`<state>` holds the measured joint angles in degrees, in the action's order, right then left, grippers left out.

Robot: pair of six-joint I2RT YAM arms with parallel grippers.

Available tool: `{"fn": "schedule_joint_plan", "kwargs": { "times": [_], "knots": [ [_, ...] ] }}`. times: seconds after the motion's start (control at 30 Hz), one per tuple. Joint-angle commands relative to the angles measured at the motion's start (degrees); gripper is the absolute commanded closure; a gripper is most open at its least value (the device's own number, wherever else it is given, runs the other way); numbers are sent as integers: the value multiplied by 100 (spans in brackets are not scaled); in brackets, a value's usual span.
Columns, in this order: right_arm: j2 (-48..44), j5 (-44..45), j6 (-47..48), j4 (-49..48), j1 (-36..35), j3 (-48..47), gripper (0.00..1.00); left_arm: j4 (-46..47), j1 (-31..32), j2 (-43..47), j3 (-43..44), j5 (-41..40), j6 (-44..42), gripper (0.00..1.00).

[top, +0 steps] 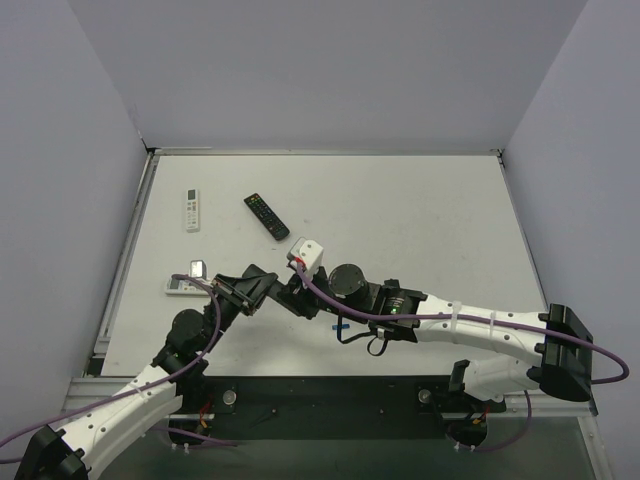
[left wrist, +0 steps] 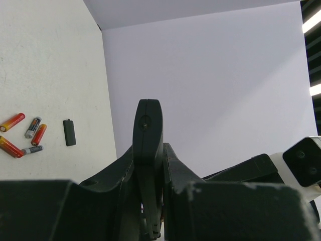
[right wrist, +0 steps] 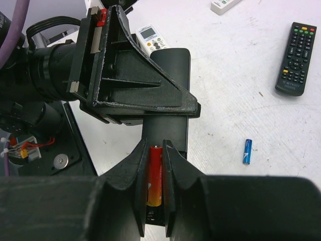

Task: Load the batteries into the remote control
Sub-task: Load the battery into the remote control.

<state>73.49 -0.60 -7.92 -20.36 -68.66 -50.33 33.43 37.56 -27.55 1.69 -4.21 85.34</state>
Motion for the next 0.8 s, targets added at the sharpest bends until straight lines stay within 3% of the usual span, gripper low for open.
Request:
{"fn": "schedule_joint_plan", "kwargs": {
  "times": [0.0, 0.47, 0.77],
  "knots": [
    [-19, -107, -113, -363, 2, 31, 100, 331, 14, 39, -205, -19, 79, 100],
    [-28, -116, -192, -337, -33, 146, 100, 410, 23, 136, -248, -80, 141, 100],
    [7, -28, -183, -267, -42, 155, 92, 366, 23, 250, -257, -107, 123, 100]
  ]
}}
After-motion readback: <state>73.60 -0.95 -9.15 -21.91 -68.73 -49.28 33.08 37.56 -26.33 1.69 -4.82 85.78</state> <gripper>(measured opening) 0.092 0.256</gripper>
